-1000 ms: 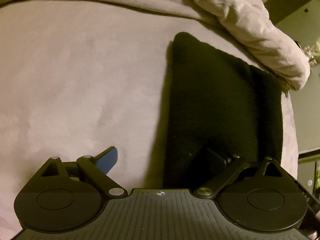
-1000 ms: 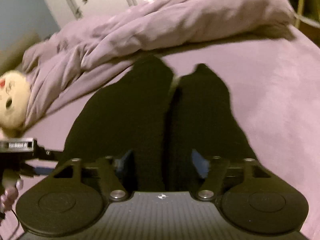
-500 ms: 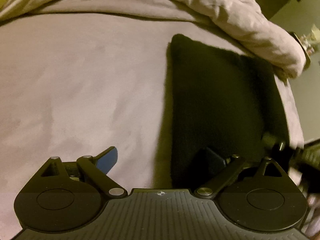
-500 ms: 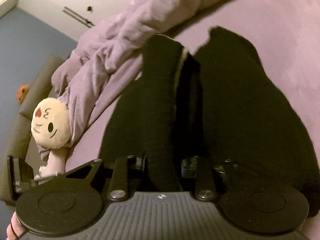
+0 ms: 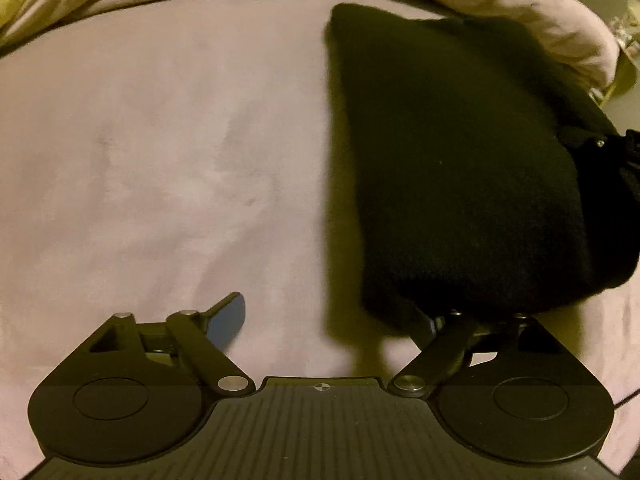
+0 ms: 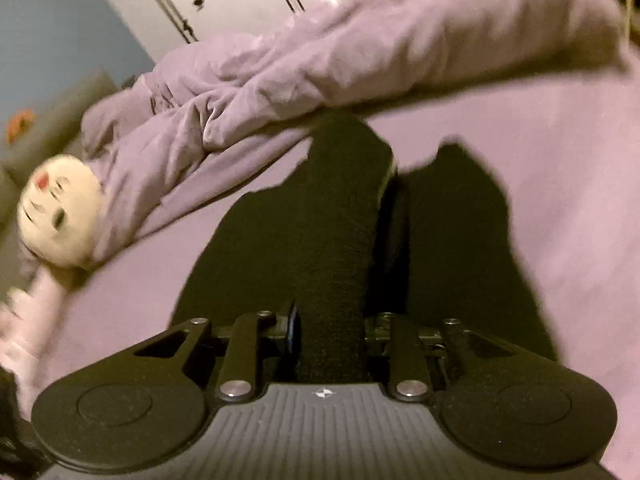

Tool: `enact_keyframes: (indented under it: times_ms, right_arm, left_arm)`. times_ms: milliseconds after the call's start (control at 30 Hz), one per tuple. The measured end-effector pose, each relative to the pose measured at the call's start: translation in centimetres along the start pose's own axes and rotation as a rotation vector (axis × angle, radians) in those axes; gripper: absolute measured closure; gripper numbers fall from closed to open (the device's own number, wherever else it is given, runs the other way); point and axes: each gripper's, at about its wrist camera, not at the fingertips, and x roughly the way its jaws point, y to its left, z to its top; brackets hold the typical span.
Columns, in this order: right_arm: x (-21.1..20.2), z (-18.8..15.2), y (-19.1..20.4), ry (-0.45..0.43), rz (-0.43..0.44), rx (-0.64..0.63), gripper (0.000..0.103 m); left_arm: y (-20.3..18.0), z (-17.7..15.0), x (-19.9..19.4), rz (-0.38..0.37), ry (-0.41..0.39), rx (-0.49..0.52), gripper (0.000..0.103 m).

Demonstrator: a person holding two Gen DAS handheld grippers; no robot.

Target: Fold small clothes

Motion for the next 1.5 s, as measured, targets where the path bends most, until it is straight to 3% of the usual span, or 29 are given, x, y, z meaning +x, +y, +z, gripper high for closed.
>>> enact_keyframes:
  times_ms: [100, 167, 233, 300, 400, 533, 633, 667, 800, 900, 967, 1133, 1233, 1433, 1500]
  right_arm:
    - [-1.6, 0.4, 0.9, -0.063, -0.121, -0.156, 0.080]
    - [-1.9, 0.3, 0.4, -0.075, -0.182, -0.215, 0.079]
    - [-0.8, -0.2, -1.1, -0.034, -0.189, -0.211, 0.076]
    - [1.2, -1.5, -2.7, 0.017, -0.220, -0.233, 0.061]
    - [0.5, -2.1, -3.7, -0.023, -0.237, -0.242, 0.047]
    - [-3.5, -1.9, -3.7, -0.107, -0.278, -0.197, 0.044]
    - [-5.1, -2.4, -2.9, -0.165, -0.283, -0.242, 0.054]
    - [-5.2, -2.4, -2.5, -0.179, -0.259, -0.258, 0.063]
    - [-3.1, -2.1, -0.7, -0.178, -0.217, -0.315, 0.080]
    - [-0.9, -2.2, 0.2, -0.163, -0.282, -0.417, 0.086]
    - [0.6, -2.7, 0.1, -0.127, -0.360, -0.488, 0.087]
    - [3.0, -3.1, -3.8, -0.047, -0.449, -0.459, 0.094]
    - [2.3, -1.6, -4.7, -0.030, -0.429, -0.363, 0.092]
    - [-0.3, -0.3, -1.5, -0.169, -0.337, -0.384, 0.092]
    - [1.0, -0.1, -1.1, -0.148, -0.311, -0.397, 0.091]
  left_arm:
    - [-1.5, -0.4, -0.2, 0.023, -0.038, 0.036, 0.015]
    - [-1.8, -0.5, 0.3, 0.039, -0.028, 0.008, 0.014]
    - [-1.2, -0.6, 1.1, 0.048, 0.007, -0.072, 0.013]
    - [-0.7, -0.6, 1.4, 0.032, 0.054, -0.138, 0.013]
    - [-0.6, -0.4, -0.3, 0.058, 0.043, -0.090, 0.014]
    - [0.4, -0.1, -3.2, 0.162, -0.016, -0.039, 0.013]
    - [0.8, 1.5, -4.4, 0.156, -0.085, -0.094, 0.012]
    - [0.5, 2.1, -4.3, 0.142, -0.103, -0.104, 0.010]
    - [-2.5, 4.9, -2.7, 0.086, -0.165, -0.099, 0.009]
    - [-4.5, 5.9, -0.3, 0.083, -0.173, -0.096, 0.007]
    - [-5.2, 6.4, 1.4, 0.100, -0.159, -0.077, 0.004]
    - [-5.3, 6.3, 3.2, 0.108, -0.165, 0.013, 0.000]
    - [-5.2, 5.8, 2.7, 0.104, -0.185, 0.019, 0.000]
    - [-4.0, 6.4, 3.0, 0.059, -0.140, -0.043, 0.000]
    - [-3.8, 6.5, 3.1, 0.048, -0.132, -0.049, 0.000]
